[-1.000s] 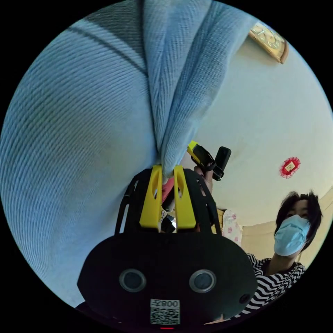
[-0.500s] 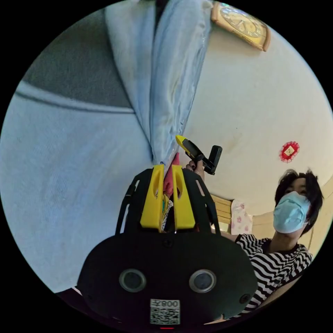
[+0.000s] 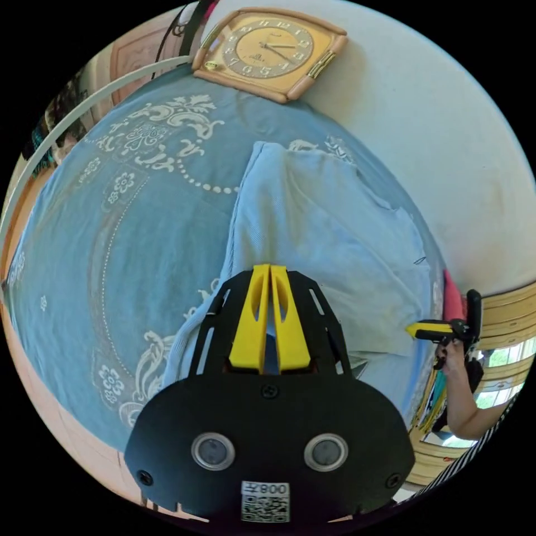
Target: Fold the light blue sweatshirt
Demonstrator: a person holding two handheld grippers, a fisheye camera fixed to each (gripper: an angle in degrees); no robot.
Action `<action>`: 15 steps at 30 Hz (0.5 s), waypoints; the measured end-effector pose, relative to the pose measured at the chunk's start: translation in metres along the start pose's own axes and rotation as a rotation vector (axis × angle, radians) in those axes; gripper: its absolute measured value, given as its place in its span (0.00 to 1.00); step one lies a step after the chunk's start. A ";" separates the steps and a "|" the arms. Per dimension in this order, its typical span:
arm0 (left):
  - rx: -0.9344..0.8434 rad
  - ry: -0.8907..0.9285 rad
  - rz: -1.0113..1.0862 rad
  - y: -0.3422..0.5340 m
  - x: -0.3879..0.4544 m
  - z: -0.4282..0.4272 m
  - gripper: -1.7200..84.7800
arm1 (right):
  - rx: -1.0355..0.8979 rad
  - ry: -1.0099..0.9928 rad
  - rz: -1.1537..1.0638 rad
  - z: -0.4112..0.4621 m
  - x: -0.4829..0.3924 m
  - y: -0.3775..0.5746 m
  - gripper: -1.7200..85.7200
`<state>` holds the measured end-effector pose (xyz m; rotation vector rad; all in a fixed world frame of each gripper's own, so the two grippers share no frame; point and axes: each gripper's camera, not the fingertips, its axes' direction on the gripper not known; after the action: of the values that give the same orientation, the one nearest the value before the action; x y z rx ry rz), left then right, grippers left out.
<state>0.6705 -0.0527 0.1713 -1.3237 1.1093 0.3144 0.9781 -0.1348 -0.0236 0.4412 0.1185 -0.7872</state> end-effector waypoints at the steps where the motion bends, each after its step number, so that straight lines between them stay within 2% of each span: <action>1: 0.020 0.044 -0.014 0.002 -0.003 -0.001 0.02 | 0.003 -0.018 0.011 -0.002 0.001 0.007 0.02; 3: 0.010 0.096 -0.060 0.003 -0.004 -0.006 0.02 | 0.004 -0.037 0.021 -0.004 0.002 0.018 0.02; 7: 0.154 0.230 -0.033 -0.009 0.000 -0.030 0.02 | -0.006 -0.030 0.031 -0.011 -0.004 0.043 0.02; 10: 0.135 0.137 -0.005 -0.038 0.000 -0.022 0.02 | 0.037 -0.035 0.028 -0.021 -0.012 0.063 0.02; 13: 0.026 -0.016 0.031 -0.061 -0.002 0.000 0.02 | 0.069 -0.001 0.056 -0.025 -0.015 0.083 0.02; 15: 0.026 -0.021 0.052 -0.063 -0.006 0.003 0.02 | 0.018 0.029 0.083 -0.016 -0.011 0.093 0.02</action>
<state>0.7154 -0.0655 0.2136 -1.2677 1.1283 0.3505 1.0365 -0.0630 -0.0040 0.4721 0.1193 -0.7011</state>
